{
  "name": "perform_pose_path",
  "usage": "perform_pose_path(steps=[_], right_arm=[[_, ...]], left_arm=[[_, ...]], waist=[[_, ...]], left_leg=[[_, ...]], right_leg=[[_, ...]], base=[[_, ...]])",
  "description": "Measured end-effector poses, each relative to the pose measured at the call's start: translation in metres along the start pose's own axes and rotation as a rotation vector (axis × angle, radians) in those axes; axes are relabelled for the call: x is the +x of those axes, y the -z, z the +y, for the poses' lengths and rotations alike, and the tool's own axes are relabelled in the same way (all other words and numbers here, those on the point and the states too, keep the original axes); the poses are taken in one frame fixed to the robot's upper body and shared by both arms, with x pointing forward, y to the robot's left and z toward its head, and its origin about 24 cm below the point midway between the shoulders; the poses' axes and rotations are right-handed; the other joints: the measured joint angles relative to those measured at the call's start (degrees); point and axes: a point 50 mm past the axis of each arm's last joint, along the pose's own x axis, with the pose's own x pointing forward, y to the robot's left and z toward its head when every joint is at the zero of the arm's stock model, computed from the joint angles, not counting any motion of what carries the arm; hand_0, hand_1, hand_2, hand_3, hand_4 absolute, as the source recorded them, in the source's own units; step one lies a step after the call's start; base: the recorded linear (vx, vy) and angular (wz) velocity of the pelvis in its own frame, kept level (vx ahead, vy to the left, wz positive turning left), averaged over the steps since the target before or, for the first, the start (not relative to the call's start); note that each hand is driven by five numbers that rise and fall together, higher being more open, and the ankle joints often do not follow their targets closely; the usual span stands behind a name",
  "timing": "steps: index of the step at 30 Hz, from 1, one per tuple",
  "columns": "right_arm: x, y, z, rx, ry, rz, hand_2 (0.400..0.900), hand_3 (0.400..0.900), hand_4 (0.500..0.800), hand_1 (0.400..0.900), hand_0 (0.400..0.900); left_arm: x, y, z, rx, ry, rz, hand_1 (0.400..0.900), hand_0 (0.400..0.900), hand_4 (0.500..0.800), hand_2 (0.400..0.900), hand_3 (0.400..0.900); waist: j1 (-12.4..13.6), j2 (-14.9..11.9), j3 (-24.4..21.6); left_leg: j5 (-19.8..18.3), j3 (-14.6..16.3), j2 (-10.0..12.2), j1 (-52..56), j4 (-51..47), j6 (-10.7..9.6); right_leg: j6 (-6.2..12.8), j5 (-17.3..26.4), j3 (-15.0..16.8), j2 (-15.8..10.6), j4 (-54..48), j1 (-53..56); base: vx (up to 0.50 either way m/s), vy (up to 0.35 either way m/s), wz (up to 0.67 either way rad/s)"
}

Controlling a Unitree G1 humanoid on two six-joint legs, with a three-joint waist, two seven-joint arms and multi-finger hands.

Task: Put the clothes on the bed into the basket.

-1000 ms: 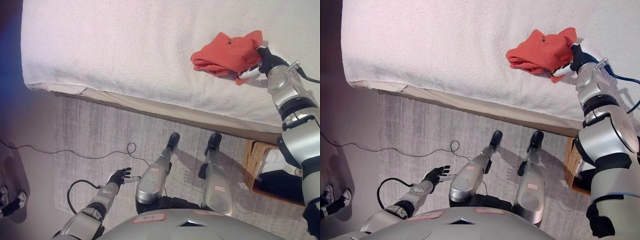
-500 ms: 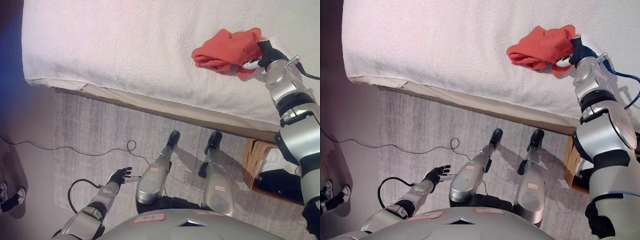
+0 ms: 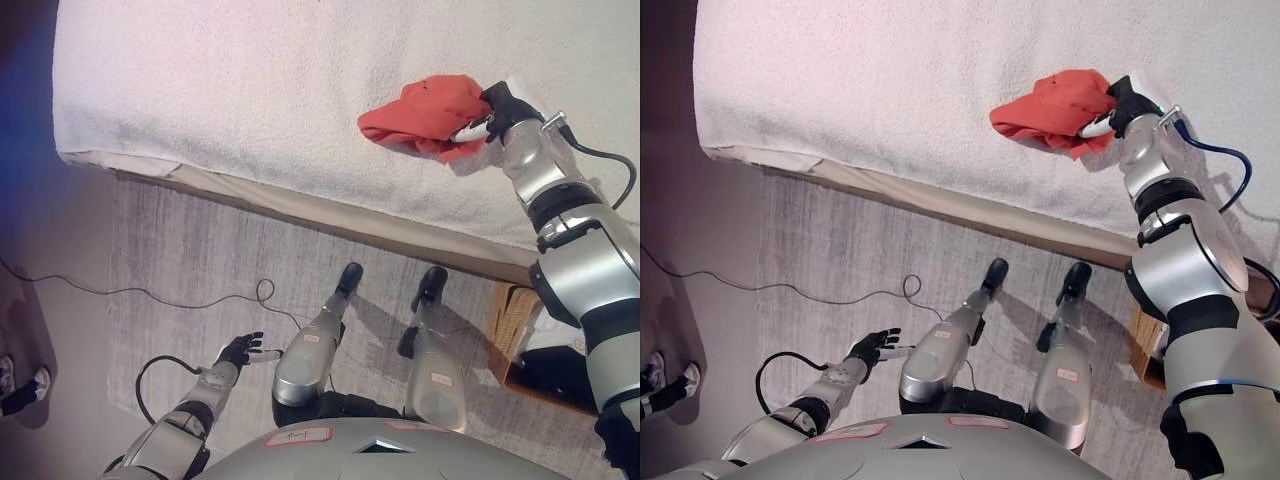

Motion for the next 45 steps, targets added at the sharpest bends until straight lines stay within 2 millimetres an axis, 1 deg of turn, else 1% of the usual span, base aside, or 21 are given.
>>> perform_pose_path(steps=[4,6,9,10,13,15,16,18,20,21,22,23,24,25,28,31,35,39,40,42,45], right_arm=[[0.0,0.0,0.001,0.0,-0.011,0.0,0.4,0.4,0.5,0.4,0.4],[0.0,-0.002,0.002,0.001,-0.017,-0.005,0.4,0.4,0.5,0.4,0.4],[0.0,-0.004,0.004,0.001,-0.033,-0.009,0.4,0.4,0.5,0.4,0.4],[0.0,-0.004,0.005,0.001,-0.036,-0.01,0.4,0.4,0.5,0.4,0.4],[0.0,-0.004,0.005,0.001,-0.046,-0.012,0.4,0.4,0.5,0.4,0.4],[0.0,-0.004,0.004,-0.002,-0.056,-0.013,0.4,0.4,0.5,0.4,0.4],[0.0,-0.005,0.005,-0.002,-0.064,-0.013,0.4,0.4,0.5,0.4,0.4],[0.0,-0.003,0.002,-0.003,-0.064,-0.011,0.4,0.4,0.5,0.4,0.4],[0.0,0.001,-0.002,-0.008,-0.052,-0.003,0.4,0.4,0.5,0.4,0.4],[0.0,0.004,-0.006,-0.012,-0.051,0.004,0.4,0.4,0.5,0.4,0.4],[0.0,0.004,-0.006,-0.015,-0.056,0.002,0.4,0.4,0.5,0.4,0.4],[0.0,0.006,-0.007,-0.017,-0.055,0.004,0.4,0.4,0.5,0.4,0.4],[-0.001,0.011,-0.008,-0.021,-0.057,0.014,0.4,0.4,0.5,0.4,0.4],[-0.001,0.015,-0.006,-0.025,-0.066,0.024,0.4,0.4,0.5,0.4,0.4],[-0.005,0.038,-0.005,-0.04,-0.082,0.08,0.4,0.4,0.5,0.4,0.4],[-0.01,0.065,-0.009,-0.043,-0.089,0.154,0.4,0.4,0.5,0.4,0.4],[-0.015,0.088,-0.013,-0.061,-0.086,0.212,0.4,0.4,0.5,0.4,0.4],[-0.018,0.095,-0.018,-0.063,-0.078,0.234,0.4,0.4,0.5,0.4,0.4],[-0.018,0.097,-0.018,-0.062,-0.077,0.24,0.4,0.4,0.5,0.4,0.4],[-0.02,0.104,-0.019,-0.068,-0.076,0.257,0.4,0.4,0.5,0.4,0.4],[-0.023,0.112,-0.016,-0.048,-0.08,0.275,0.4,0.4,0.5,0.4,0.4]], left_arm=[[0.002,-0.008,0.003,0.003,-0.01,-0.016,0.9,0.9,0.8,0.9,0.9],[0.002,-0.008,0.005,0.003,-0.016,-0.008,0.9,0.9,0.8,0.9,0.9],[0.003,-0.007,0.007,0.005,-0.026,0.009,0.9,0.9,0.8,0.9,0.9],[0.003,-0.007,0.008,0.002,-0.029,0.014,0.9,0.9,0.8,0.9,0.9],[0.002,-0.001,0.012,-0.008,-0.043,0.044,0.9,0.9,0.8,0.9,0.9],[0.001,0.005,0.017,-0.035,-0.06,0.075,0.9,0.9,0.8,0.9,0.9],[0.0,0.01,0.021,-0.041,-0.069,0.092,0.9,0.9,0.8,0.9,0.9],[-0.002,0.018,0.027,-0.063,-0.085,0.12,0.9,0.9,0.8,0.9,0.9],[-0.004,0.023,0.032,-0.067,-0.094,0.133,0.9,0.9,0.8,0.9,0.9],[-0.005,0.025,0.034,-0.079,-0.1,0.138,0.9,0.9,0.8,0.9,0.9],[-0.006,0.03,0.036,-0.088,-0.105,0.151,0.9,0.9,0.8,0.9,0.9],[-0.007,0.034,0.036,-0.084,-0.105,0.164,0.9,0.9,0.8,0.9,0.9],[-0.008,0.036,0.036,-0.085,-0.103,0.175,0.9,0.9,0.8,0.9,0.9],[-0.01,0.042,0.035,-0.085,-0.101,0.194,0.9,0.9,0.8,0.9,0.9],[-0.013,0.054,0.033,-0.071,-0.095,0.232,0.9,0.9,0.8,0.9,0.9],[-0.015,0.059,0.032,-0.065,-0.084,0.245,0.9,0.9,0.8,0.9,0.9],[-0.018,0.069,0.029,-0.065,-0.075,0.273,0.9,0.9,0.8,0.9,0.9],[-0.023,0.081,0.025,-0.057,-0.056,0.305,0.9,0.9,0.8,0.9,0.9],[-0.024,0.084,0.024,-0.055,-0.049,0.313,0.9,0.9,0.8,0.9,0.9],[-0.024,0.085,0.023,-0.04,-0.043,0.317,0.9,0.9,0.8,0.9,0.9],[-0.024,0.085,0.023,-0.025,-0.039,0.317,0.9,0.9,0.8,0.9,0.9]], waist=[[-0.6,-0.2,-0.1],[-1.5,-0.6,-0.1],[-2.2,-2.6,-0.2],[-3.1,-3.3,-0.5],[-3.6,-6.3,-1.5],[-5.1,-8.5,-2.4],[-4.9,-9.6,-3.0],[-7.3,-11.7,-4.2],[-8.3,-13.5,-5.4],[-9.2,-14.3,-5.9],[-9.0,-14.7,-6.6],[-9.7,-15.1,-7.2],[-10.5,-15.4,-7.9],[-10.6,-15.3,-8.9],[-11.3,-15.2,-11.7],[-12.5,-14.7,-13.3],[-13.3,-14.5,-15.1],[-14.8,-14.4,-15.9],[-14.5,-14.3,-16.2],[-14.9,-14.1,-16.4],[-15.9,-13.8,-16.6]], left_leg=[[0.0,0.5,0.0,0.9,0.0,0.0],[0.0,0.7,-0.1,1.3,0.1,0.0],[-0.1,3.1,-0.2,2.6,0.0,0.1],[-0.1,3.4,-0.3,3.0,0.0,0.1],[-1.0,7.0,-0.3,5.1,-0.2,1.5],[-1.7,9.2,-0.6,6.7,-0.2,2.6],[-1.9,10.5,-0.6,7.5,-0.2,2.8],[-2.6,12.6,-0.4,9.5,-0.2,3.4],[-3.1,14.6,-0.6,10.8,-0.2,4.0],[-3.6,16.1,-0.8,11.5,-0.2,4.6],[-3.8,17.7,-0.7,12.2,-0.4,4.8],[-4.3,19.1,-0.6,12.9,-0.3,5.0],[-4.7,20.4,-0.8,13.6,-0.3,5.1],[-4.9,21.6,-0.7,14.2,-0.5,5.3],[-5.5,25.0,-0.7,16.4,-1.4,5.8],[-5.6,26.7,-0.6,18.3,-2.5,5.9],[-5.7,29.4,-0.5,20.1,-3.6,6.0],[-6.0,31.9,-0.8,21.2,-3.5,6.0],[-6.1,32.4,-0.5,21.3,-3.6,6.0],[-6.2,33.2,-0.7,21.7,-3.6,6.0],[-6.3,34.7,-1.3,22.1,-3.6,6.2]], right_leg=[[0.09,0.1,0.5,0.0,0.0,0.6],[0.14,0.3,0.7,0.1,0.0,1.0],[0.34,0.6,2.9,0.1,0.1,1.3],[0.39,0.7,3.3,0.2,0.1,1.5],[0.65,1.1,6.8,0.3,0.2,1.7],[0.77,1.4,9.1,0.8,0.2,2.2],[0.88,1.5,10.2,0.8,0.2,2.5],[1.05,1.6,12.3,1.1,0.1,3.6],[1.13,1.9,14.1,1.3,0.0,3.9],[1.18,2.3,15.9,1.7,0.0,3.9],[1.34,2.5,17.0,1.8,0.0,3.9],[1.35,2.5,18.5,2.1,0.0,4.0],[1.76,2.8,19.7,2.3,0.0,4.1],[1.78,2.7,20.8,2.3,0.0,4.1],[2.01,2.6,24.2,3.1,0.0,4.3],[2.04,2.6,25.6,4.0,0.0,5.1],[2.11,2.6,27.9,4.8,-0.1,5.4],[2.18,2.6,29.2,5.4,-0.1,5.4],[2.09,2.5,29.4,5.2,-0.1,5.4],[2.1,2.5,29.4,5.2,-0.1,5.3],[2.14,2.5,30.8,5.6,-0.2,5.1]], base=[[-0.01,0.013,-0.18],[0.0,0.021,-0.32],[0.01,0.037,-0.48],[0.01,0.035,-0.55],[0.02,0.019,-0.61],[0.04,0.016,-0.63],[0.02,0.009,-0.4],[0.03,0.013,-0.65],[0.0,0.025,-0.77],[0.0,0.03,-0.77],[0.01,0.023,-0.73],[0.01,0.019,-0.72],[0.01,0.023,-0.76],[0.02,0.03,-0.82],[0.02,0.019,-0.47],[0.02,0.008,-0.42],[0.01,0.01,-0.43],[-0.01,0.018,-0.41],[-0.01,0.011,-0.18],[-0.02,0.029,-0.34],[-0.02,0.037,-0.3]])
